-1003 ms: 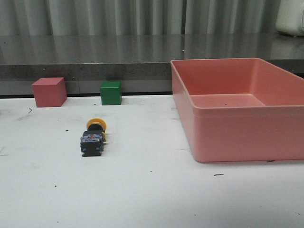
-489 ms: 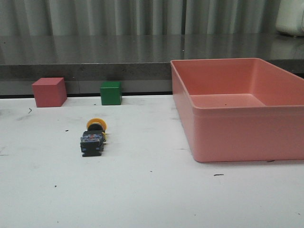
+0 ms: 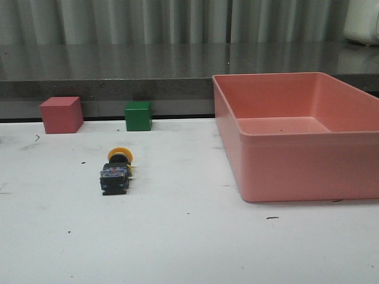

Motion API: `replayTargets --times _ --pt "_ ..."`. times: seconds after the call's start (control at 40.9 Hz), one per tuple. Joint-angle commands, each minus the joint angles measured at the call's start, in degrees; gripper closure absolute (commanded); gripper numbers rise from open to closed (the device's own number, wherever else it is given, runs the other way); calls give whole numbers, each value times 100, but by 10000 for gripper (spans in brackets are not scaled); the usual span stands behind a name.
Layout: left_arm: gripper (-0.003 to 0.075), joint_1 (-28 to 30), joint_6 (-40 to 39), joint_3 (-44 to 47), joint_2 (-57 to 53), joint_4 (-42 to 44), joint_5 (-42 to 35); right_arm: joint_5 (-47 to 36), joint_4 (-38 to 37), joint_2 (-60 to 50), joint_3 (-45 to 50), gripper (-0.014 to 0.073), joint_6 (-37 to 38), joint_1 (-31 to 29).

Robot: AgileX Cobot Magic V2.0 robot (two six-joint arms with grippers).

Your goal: Place and stand button with both arms

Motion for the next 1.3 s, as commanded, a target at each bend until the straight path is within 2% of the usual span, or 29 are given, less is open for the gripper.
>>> replayTargets --times 0.0,0.489,0.66,0.783,0.831,1.027,1.272 --pt "209 -49 -62 -181 39 0 -416 -521 -2 -103 -35 97 -63 -25" --pt "208 -49 -62 -181 39 -61 -786 -476 3 -108 -1 97 -63 -25" --pt "181 -49 -62 -441 283 -272 -421 -476 3 -108 -1 97 -63 -25" --pt "76 -49 -62 -823 738 -287 -8 -476 3 -108 -1 97 -63 -25" --pt "55 -49 -62 -944 937 -318 97 -476 3 -108 -1 97 -63 -25" --pt "62 -104 -62 -1349 1897 -767 315 -476 3 -108 -1 97 -63 -25" --pt "62 -633 -62 -2143 3289 -767 767 -476 3 -108 -1 97 -63 -25"
